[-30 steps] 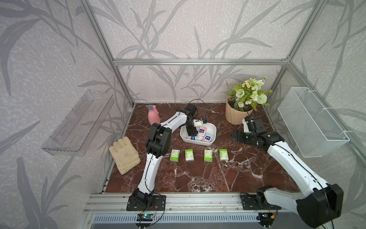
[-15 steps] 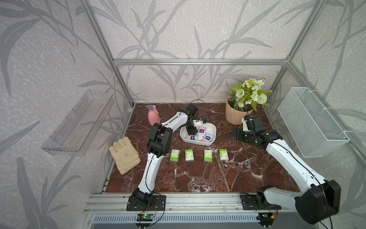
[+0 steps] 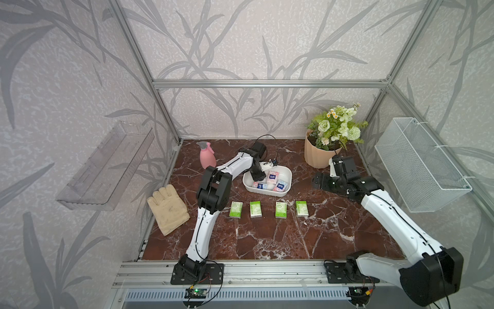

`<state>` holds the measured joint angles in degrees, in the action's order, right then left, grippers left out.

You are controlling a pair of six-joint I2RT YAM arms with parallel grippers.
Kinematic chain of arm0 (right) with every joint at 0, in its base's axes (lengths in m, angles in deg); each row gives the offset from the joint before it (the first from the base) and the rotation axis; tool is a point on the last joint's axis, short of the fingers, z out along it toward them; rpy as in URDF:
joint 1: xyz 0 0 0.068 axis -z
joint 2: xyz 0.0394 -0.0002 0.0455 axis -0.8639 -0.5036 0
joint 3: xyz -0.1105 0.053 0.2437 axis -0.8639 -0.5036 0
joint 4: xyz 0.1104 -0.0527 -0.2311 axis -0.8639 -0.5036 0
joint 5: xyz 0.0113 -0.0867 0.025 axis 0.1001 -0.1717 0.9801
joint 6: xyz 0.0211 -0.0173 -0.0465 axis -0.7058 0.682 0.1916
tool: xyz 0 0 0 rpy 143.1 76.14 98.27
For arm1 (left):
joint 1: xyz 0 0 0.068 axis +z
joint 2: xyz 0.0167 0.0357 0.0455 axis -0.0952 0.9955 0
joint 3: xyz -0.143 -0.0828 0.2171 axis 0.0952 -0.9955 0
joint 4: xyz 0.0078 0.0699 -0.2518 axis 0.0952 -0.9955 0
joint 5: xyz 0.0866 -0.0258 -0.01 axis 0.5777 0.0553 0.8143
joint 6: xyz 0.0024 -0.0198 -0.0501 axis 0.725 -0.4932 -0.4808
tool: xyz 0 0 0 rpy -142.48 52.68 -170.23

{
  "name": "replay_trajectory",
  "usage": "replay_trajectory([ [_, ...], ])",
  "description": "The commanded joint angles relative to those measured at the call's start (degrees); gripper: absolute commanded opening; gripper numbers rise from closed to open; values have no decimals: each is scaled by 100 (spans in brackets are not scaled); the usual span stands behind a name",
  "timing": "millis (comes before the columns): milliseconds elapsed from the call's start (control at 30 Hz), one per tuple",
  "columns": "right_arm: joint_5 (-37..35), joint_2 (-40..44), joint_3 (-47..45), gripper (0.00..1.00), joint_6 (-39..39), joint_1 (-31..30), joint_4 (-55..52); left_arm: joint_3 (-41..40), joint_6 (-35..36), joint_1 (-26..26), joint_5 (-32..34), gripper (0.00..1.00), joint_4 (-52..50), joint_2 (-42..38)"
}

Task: Take the pocket tissues out of the storage box
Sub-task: Pick up the pocket tissues from the storage box.

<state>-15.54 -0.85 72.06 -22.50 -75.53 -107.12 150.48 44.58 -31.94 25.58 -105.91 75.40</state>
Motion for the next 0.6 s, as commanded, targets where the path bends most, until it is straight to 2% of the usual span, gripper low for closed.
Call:
replay_trajectory([
  [0, -225, 212, 94, 99, -156, 73, -171, -365, -384, -15, 387, 47, 390, -382],
  [133, -339, 367, 53, 99, -310, 122, -182, -698, -646, -15, 583, 46, 617, -625],
  [333, -355, 518, -7, 99, -372, 242, -189, -1163, -1032, -21, 399, 45, 887, -1017],
  [567, -389, 663, -61, 99, -428, 460, -210, -1277, -1754, -32, 452, 44, 772, -1451],
])
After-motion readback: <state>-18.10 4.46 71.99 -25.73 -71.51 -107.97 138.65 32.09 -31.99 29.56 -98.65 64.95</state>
